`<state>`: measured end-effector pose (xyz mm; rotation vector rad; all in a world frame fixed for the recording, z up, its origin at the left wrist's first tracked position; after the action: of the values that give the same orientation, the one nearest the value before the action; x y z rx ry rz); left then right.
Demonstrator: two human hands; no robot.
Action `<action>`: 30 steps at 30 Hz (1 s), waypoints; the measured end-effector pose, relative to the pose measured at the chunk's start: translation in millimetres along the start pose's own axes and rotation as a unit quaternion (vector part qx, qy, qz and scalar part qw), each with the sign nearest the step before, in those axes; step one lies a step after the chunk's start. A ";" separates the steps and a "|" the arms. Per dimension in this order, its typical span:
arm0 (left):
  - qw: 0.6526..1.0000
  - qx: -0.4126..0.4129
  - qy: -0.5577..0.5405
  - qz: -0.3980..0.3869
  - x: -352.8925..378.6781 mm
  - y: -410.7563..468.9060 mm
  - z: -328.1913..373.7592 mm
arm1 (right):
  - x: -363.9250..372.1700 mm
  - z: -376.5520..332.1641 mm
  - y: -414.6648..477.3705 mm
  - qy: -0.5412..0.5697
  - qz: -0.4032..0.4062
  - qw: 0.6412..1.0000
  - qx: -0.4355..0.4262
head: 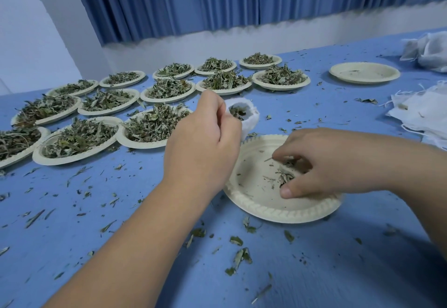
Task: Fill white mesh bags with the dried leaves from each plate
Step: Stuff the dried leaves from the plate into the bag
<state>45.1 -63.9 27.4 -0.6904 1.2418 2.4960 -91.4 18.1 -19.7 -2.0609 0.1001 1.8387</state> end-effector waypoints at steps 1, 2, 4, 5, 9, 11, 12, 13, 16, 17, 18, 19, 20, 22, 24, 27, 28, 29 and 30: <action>1.000 0.001 0.006 -0.006 1.2 -0.2 -0.3 | -0.8 -0.1 0.3 0.002 0.005 1.000 0.000; 1.000 0.002 0.009 -0.010 2.3 -0.2 -0.8 | -1.9 -0.7 0.2 0.007 0.012 1.000 -0.002; 1.000 0.004 0.010 -0.015 3.8 -0.1 -1.6 | -5.0 -2.2 -0.2 0.033 0.023 0.999 -0.010; 1.000 0.005 0.010 -0.016 4.0 -0.1 -1.9 | -6.7 -2.5 -0.6 0.047 0.025 0.998 -0.014; 1.000 0.003 0.010 -0.014 3.8 -0.3 -3.1 | -7.5 6.6 0.1 0.033 0.027 0.999 0.024; 1.000 0.003 0.009 -0.017 4.7 -0.2 -3.0 | -3.2 6.5 0.9 0.011 0.014 0.999 0.034; 1.000 0.002 0.008 -0.020 5.3 -0.2 -3.0 | -1.6 4.9 1.2 0.004 0.011 0.999 0.032; 1.000 0.001 0.007 -0.021 5.9 -0.1 -3.1 | -0.6 3.3 1.7 -0.001 0.012 1.000 0.028; 1.000 0.003 0.011 -0.025 7.2 -0.2 -2.8 | -2.6 0.5 1.4 0.009 0.028 0.999 0.020; 1.000 0.004 0.012 -0.026 7.4 -0.2 -2.5 | -3.8 -0.2 0.9 0.019 0.033 0.999 0.017; 1.000 0.004 0.012 -0.026 7.7 -0.3 -2.4 | -4.7 -1.3 0.3 0.033 0.038 0.999 0.014; 1.000 0.004 0.012 -0.027 7.8 -0.3 -2.4 | -5.2 -3.2 0.0 0.045 0.041 0.998 0.008; 1.000 0.003 0.013 -0.027 7.9 -0.4 -2.2 | -5.2 -5.5 0.1 0.055 0.044 0.998 0.001; 1.000 0.004 0.014 -0.027 8.1 -0.7 -1.7 | -4.4 -10.4 1.5 0.059 0.050 0.997 -0.019; 0.999 0.003 0.014 -0.028 8.7 -1.1 -1.5 | -3.9 -14.8 2.8 0.051 0.057 0.997 -0.032; 0.999 0.003 0.016 -0.031 9.6 -1.1 -1.3 | -4.1 -19.6 3.1 0.037 0.070 0.996 -0.047; 0.999 0.003 0.017 -0.032 9.9 -1.2 -1.0 | -4.2 -21.7 2.8 0.031 0.073 0.995 -0.052; 0.999 0.004 0.018 -0.033 10.4 -1.1 -0.8 | -4.7 -23.9 2.2 0.026 0.079 0.995 -0.058; 0.999 0.003 0.018 -0.034 10.7 -1.2 -0.7 | -5.2 -26.0 1.6 0.021 0.084 0.994 -0.062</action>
<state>36.7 -63.5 20.6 -0.7656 1.2178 2.4346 -68.1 7.3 -13.0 -2.2370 0.1797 1.9460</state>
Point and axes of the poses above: each hand's wrist, its own y-axis towards the middle knuckle, its own x-axis out of the palm, z = x × y, the point moved 8 cm from there along y, towards the middle knuckle, and after that the axes turned 5 degrees about x, right-handed, at the moved point
